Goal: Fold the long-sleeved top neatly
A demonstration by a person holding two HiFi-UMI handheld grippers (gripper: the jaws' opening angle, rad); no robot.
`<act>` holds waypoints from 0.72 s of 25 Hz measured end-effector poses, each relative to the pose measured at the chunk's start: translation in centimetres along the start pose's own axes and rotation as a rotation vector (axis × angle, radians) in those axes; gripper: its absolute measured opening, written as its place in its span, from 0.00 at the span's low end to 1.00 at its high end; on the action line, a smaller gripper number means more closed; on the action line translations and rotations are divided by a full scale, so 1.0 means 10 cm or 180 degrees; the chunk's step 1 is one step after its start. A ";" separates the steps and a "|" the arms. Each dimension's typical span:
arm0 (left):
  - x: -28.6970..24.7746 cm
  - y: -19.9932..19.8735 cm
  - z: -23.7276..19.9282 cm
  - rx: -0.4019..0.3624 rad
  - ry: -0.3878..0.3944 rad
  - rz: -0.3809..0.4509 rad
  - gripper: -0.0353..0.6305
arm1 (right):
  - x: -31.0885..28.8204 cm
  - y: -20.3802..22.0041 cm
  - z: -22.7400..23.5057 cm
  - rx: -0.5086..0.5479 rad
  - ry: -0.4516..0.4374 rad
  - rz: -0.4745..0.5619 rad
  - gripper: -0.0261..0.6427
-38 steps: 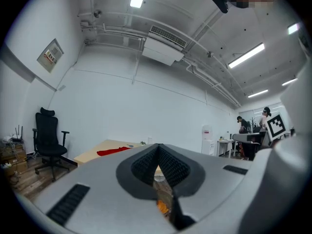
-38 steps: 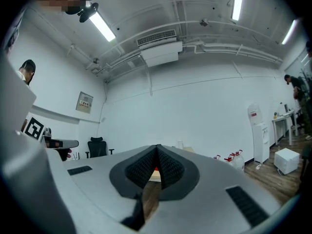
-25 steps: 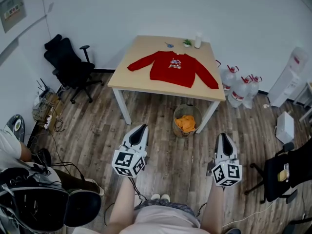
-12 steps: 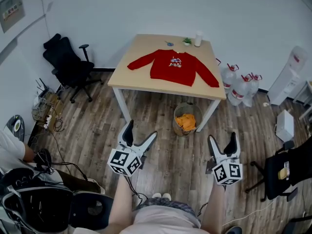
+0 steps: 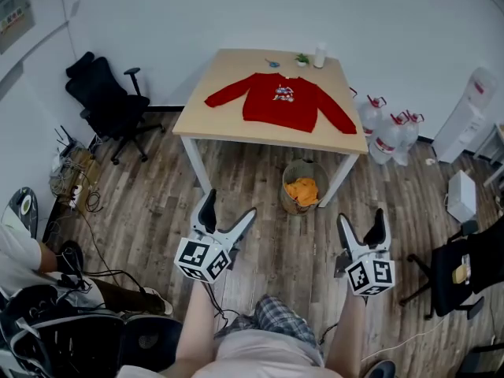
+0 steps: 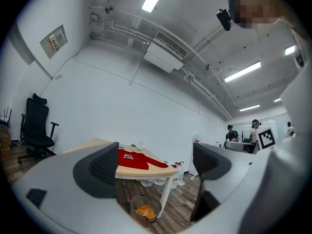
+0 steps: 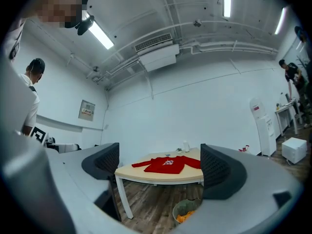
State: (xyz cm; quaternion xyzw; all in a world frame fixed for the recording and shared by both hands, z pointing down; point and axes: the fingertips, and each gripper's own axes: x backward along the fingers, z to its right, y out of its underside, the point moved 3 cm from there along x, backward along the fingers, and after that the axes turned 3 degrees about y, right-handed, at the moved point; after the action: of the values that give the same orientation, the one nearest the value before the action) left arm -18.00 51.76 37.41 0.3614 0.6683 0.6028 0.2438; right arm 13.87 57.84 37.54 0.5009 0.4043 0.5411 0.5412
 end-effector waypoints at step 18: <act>-0.78 0.16 -0.59 -0.0089 -0.0099 -0.0042 0.74 | -1.07 0.30 0.19 -0.0067 -0.0112 -0.0058 0.77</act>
State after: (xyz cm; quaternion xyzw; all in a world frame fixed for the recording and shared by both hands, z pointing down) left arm -17.37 41.98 39.02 0.3629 0.6582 0.6048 0.2631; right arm 14.29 46.78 39.72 0.5009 0.3936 0.5314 0.5584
